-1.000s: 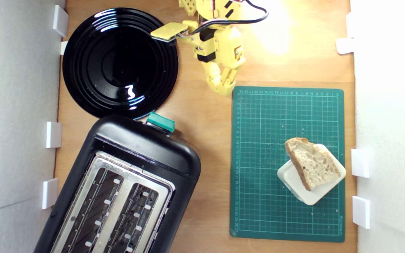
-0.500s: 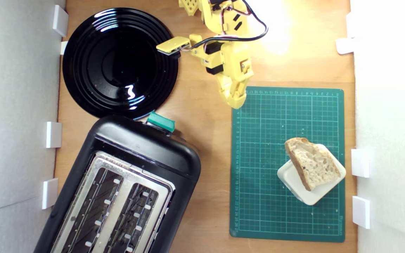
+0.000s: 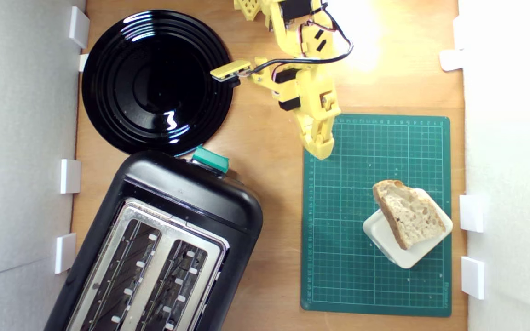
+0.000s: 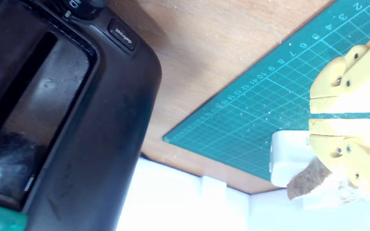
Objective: Pick bread and place in toaster
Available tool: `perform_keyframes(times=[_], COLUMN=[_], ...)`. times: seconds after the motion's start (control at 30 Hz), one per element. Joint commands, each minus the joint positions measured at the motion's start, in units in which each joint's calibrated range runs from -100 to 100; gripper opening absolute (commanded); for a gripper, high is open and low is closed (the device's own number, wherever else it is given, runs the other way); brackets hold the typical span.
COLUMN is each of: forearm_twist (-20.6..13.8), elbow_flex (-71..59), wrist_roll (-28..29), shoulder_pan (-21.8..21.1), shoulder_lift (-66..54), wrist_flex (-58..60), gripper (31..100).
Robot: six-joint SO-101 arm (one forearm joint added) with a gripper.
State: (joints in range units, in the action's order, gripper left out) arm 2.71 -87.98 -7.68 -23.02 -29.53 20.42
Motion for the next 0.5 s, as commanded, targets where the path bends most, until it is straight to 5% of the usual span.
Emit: perform_keyframes(times=[0.0, 0.47], forearm_twist=[-0.44, -0.44], elbow_flex=[4.59, 4.5], wrist_roll=[0.44, 0.44], shoulder_pan=[-3.09, -9.05], shoulder_lift=[3.4, 20.37], wrist_flex=[2.02, 23.09], gripper=[47.5, 47.6])
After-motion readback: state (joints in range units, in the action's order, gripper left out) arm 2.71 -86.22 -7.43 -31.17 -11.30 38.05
